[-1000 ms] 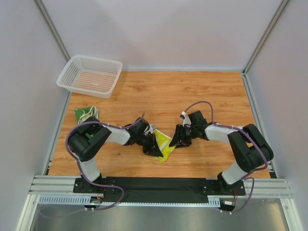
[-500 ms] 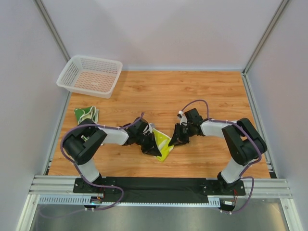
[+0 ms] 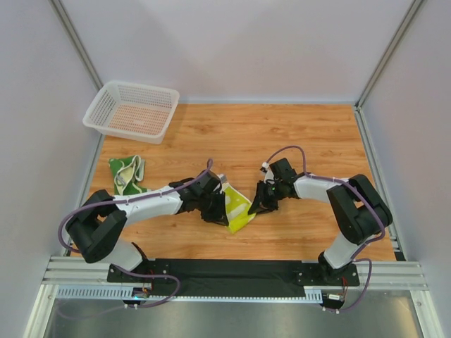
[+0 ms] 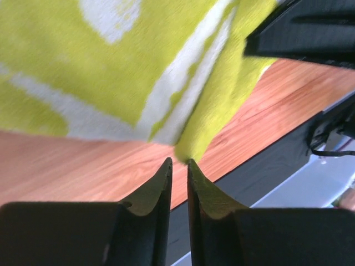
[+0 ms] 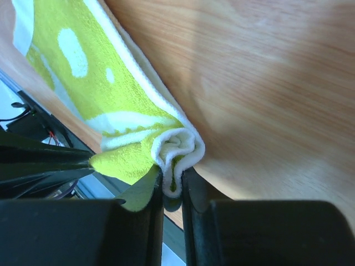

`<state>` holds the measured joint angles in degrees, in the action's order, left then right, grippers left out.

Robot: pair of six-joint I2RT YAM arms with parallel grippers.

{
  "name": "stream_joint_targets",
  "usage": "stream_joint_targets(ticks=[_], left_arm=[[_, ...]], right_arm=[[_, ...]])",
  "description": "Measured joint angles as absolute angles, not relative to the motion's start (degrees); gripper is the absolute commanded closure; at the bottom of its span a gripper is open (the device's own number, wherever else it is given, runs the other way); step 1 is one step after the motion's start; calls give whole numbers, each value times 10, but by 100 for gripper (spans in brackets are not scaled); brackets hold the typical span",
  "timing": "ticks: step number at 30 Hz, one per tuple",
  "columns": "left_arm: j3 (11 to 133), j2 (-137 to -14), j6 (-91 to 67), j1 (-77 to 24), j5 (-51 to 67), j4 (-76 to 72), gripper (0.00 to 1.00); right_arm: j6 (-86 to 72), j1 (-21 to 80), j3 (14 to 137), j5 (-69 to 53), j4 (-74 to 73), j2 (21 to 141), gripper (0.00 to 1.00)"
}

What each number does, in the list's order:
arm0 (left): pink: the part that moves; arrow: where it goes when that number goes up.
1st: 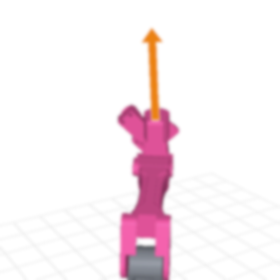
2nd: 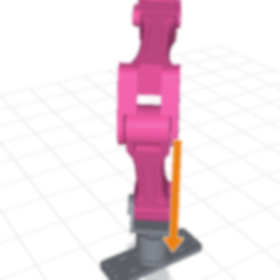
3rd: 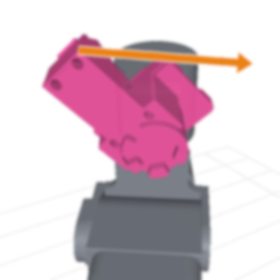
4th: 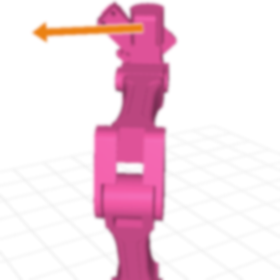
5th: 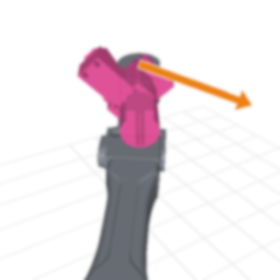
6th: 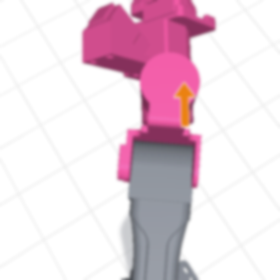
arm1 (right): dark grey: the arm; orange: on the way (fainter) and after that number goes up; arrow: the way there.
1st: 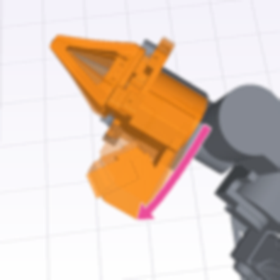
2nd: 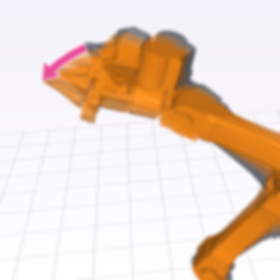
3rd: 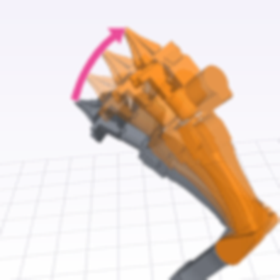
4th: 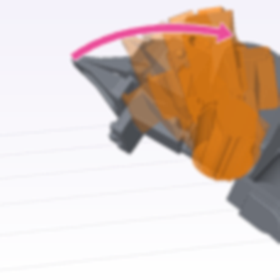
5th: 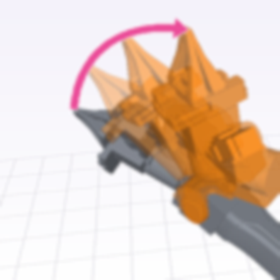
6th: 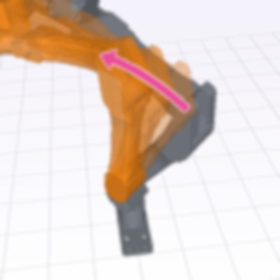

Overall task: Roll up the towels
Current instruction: Roll the towel

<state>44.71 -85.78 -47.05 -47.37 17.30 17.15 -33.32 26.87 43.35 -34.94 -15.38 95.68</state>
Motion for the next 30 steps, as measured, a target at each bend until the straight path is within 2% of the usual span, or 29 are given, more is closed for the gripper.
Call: stream_joint_targets(ticks=[8,13,14,20,30], left_arm=[[450,-809,-447,-486,95,284,75],[538,-792,-399,-567,-19,364,75],[568,-795,-385,-591,-41,371,72],[686,-881,-326,-681,-101,379,67],[697,-998,-294,-701,-109,384,66]], right_arm=[[-332,269,436,-320,-176,943,89],[-332,273,440,-307,-192,934,89],[-332,275,442,-304,-195,934,89],[-332,281,450,-294,-208,933,90],[-329,284,451,-288,-217,931,90]])
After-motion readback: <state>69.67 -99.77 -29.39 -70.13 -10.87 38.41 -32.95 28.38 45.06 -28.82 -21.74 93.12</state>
